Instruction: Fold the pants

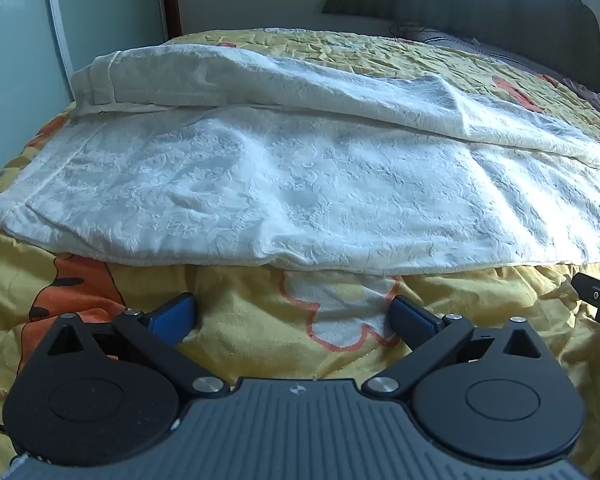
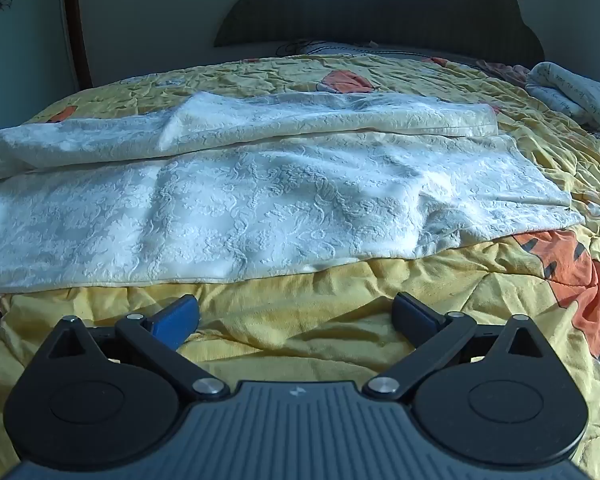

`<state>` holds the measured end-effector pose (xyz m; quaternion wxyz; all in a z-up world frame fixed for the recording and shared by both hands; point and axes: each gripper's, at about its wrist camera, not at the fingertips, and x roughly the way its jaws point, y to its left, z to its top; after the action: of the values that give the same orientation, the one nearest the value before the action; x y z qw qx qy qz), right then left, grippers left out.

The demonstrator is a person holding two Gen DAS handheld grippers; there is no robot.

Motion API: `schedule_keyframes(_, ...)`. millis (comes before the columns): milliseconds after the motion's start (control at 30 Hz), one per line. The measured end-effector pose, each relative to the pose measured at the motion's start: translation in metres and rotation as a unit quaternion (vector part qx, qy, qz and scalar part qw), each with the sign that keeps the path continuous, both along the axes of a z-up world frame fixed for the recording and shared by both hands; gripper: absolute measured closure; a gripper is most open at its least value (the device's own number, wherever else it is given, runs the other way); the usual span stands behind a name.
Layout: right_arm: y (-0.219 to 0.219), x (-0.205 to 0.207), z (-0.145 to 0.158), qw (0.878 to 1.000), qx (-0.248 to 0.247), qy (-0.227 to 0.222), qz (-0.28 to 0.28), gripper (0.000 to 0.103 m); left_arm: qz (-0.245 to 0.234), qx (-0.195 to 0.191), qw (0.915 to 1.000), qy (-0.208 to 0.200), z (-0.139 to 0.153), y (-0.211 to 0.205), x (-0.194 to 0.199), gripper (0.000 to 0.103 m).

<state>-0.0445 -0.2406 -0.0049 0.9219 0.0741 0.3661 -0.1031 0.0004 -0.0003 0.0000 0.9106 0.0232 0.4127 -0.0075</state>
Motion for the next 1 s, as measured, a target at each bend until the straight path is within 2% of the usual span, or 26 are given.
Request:
schedule_keyframes(167, 0.0, 0.0, 0.0, 1.0, 0.0, -0.002, 0.0, 0.0, 0.0, -0.001, 1.0, 0.002, -0.001, 0.0, 0.003, 0.0)
schedule_keyframes(333, 0.0, 0.0, -0.001, 1.0, 0.0, -0.002, 0.0, 0.0, -0.007, 0.0, 0.9985, -0.055, -0.006, 0.003, -0.014, 0.0)
schedule_keyframes(1000, 0.001, 0.0, -0.001, 1.0, -0.001, -0.003, 0.0, 0.0, -0.004, -0.004, 0.9983, -0.058, -0.007, 0.002, -0.012, 0.0)
